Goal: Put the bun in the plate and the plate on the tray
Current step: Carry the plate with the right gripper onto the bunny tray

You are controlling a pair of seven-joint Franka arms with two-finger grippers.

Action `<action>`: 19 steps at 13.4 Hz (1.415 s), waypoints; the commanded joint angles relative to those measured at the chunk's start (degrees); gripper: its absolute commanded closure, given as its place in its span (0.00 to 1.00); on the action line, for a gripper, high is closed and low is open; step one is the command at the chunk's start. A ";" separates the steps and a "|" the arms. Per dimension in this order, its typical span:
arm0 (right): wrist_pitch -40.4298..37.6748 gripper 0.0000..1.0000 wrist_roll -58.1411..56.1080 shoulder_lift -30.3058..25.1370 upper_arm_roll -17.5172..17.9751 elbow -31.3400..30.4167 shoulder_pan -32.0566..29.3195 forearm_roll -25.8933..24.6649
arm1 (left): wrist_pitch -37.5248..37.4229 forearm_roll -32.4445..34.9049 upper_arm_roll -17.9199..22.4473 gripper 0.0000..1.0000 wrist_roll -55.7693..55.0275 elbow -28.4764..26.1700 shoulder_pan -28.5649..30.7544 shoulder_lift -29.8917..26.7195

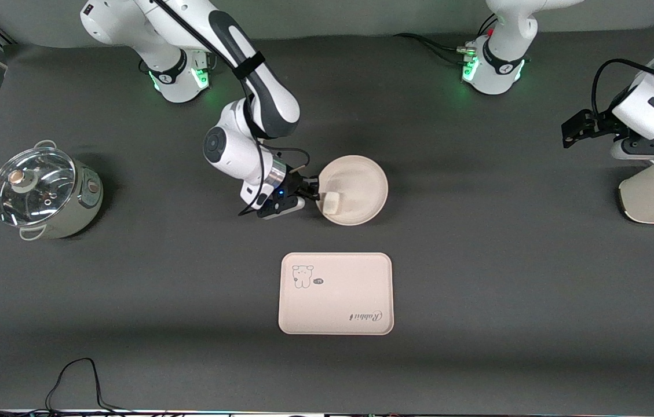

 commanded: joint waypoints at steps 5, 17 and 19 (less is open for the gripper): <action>-9.76 1.00 6.13 -2.30 -3.36 6.28 -1.71 -9.15 | 2.15 -0.91 0.39 0.00 0.13 -1.08 -0.11 -1.05; -22.78 1.00 13.86 28.19 -3.36 53.83 -16.21 -14.08 | 2.86 -1.00 0.39 0.00 -2.15 -0.65 -0.03 -0.35; -21.73 1.00 13.69 30.47 -3.10 53.66 -16.30 -13.73 | 2.94 -1.09 0.65 0.00 -2.24 -0.29 0.06 0.00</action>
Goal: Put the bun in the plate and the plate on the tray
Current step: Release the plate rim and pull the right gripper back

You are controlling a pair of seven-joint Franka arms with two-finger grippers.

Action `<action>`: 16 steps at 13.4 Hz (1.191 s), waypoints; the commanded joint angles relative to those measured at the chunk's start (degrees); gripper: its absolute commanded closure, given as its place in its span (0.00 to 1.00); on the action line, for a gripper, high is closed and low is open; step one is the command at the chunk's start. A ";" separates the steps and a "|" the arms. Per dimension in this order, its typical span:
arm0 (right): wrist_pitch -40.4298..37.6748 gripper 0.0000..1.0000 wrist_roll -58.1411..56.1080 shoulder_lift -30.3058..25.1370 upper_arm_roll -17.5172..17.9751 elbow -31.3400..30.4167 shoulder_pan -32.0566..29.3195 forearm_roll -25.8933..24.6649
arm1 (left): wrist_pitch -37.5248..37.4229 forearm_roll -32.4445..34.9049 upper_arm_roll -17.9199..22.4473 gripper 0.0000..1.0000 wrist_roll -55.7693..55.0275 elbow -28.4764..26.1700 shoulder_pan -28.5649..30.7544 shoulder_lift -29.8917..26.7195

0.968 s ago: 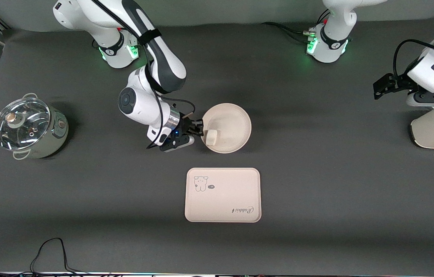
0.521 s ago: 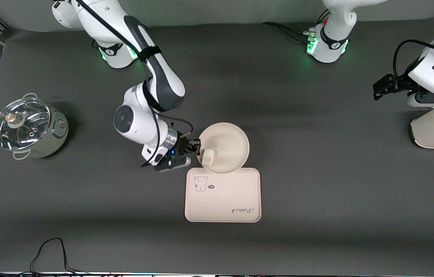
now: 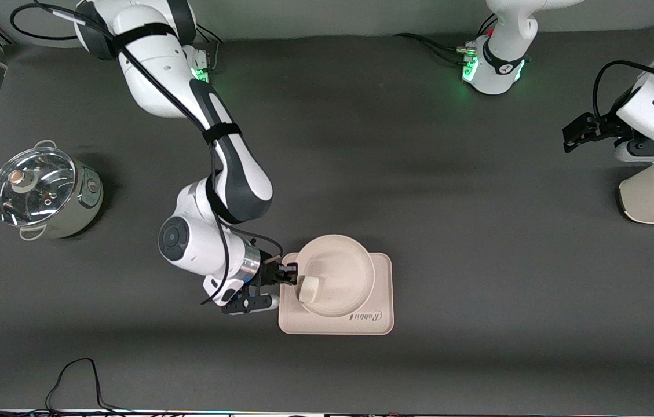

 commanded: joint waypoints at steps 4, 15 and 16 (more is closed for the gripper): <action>5.07 1.00 2.55 8.55 0.84 3.65 -0.06 -0.63 | 0.73 -1.01 0.78 0.00 -1.01 -0.23 0.26 0.05; 1.14 0.00 8.15 -0.72 1.20 0.07 0.03 -0.72 | 0.82 -2.42 0.78 0.00 -2.68 -0.14 1.58 0.58; -1.49 0.00 9.91 -4.32 0.85 -1.86 0.03 -0.81 | 0.99 -2.33 0.78 0.00 -2.68 0.03 1.58 0.76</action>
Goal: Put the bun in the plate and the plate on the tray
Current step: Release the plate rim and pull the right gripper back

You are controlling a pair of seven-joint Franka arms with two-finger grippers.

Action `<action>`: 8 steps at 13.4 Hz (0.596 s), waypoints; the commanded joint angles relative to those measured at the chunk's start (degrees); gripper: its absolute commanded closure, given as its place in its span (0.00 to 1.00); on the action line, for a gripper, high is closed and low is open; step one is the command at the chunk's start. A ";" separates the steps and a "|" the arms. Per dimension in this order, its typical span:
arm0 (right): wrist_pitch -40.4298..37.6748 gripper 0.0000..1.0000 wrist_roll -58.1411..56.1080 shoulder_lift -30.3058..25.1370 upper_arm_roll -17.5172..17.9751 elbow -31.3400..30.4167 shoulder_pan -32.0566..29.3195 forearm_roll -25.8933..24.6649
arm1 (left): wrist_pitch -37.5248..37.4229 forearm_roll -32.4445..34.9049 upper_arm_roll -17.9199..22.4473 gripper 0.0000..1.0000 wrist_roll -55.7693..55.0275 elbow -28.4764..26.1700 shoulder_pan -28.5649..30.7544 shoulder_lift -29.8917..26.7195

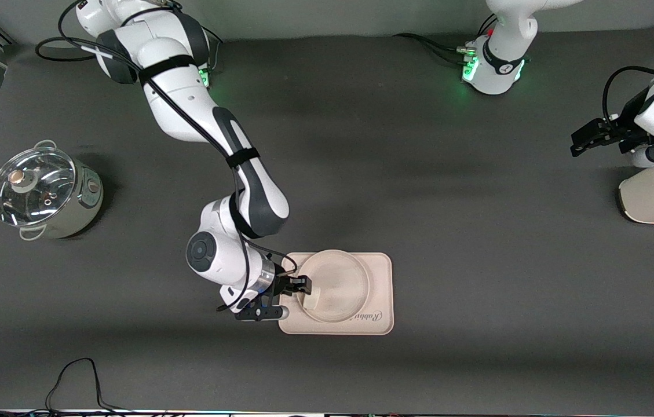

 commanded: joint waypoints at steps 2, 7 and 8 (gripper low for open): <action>-11.95 0.00 5.41 -14.67 -2.16 -8.13 0.50 -1.87 | 0.14 -0.55 -0.24 0.00 -0.74 0.30 0.36 -0.01; -22.07 0.00 6.04 -38.39 -3.06 -24.72 -0.46 -19.07 | -1.00 0.07 -0.59 0.00 -1.01 1.09 0.09 -0.28; -25.58 0.00 6.04 -42.35 -2.88 -26.32 -1.77 -22.32 | -1.00 0.24 -0.59 0.00 -1.01 1.00 0.09 -0.19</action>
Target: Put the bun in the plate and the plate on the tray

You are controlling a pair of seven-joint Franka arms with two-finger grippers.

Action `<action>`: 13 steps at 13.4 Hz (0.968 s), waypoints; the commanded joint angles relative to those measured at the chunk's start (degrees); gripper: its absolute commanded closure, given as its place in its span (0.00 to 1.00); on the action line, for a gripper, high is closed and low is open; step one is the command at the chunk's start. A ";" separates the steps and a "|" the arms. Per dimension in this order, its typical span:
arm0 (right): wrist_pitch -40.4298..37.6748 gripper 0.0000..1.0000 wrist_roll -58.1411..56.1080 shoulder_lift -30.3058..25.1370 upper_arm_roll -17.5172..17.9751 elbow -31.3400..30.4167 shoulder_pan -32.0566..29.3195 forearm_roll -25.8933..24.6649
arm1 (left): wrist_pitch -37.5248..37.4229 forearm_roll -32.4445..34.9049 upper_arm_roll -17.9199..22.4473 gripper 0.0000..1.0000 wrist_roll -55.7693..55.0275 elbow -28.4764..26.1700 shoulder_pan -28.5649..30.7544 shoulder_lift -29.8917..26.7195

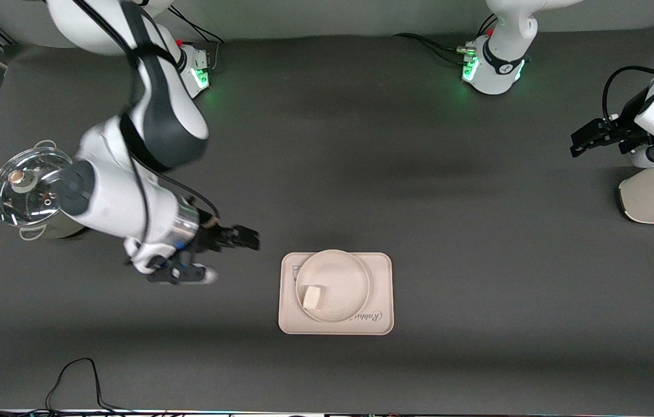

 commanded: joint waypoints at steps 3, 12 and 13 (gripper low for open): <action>-14.19 0.00 0.25 -19.86 6.68 -10.35 -8.82 -15.93 | -0.10 0.86 -0.32 0.00 -3.60 0.92 0.18 0.75; -18.01 0.00 -15.23 -24.46 8.47 -10.44 -23.89 -24.40 | 3.07 2.95 -0.32 0.00 -3.52 2.41 0.53 1.54; -18.10 0.00 -15.23 -24.63 7.94 -10.44 -23.97 -24.40 | 2.98 3.75 -0.32 0.00 -3.79 2.33 0.36 1.46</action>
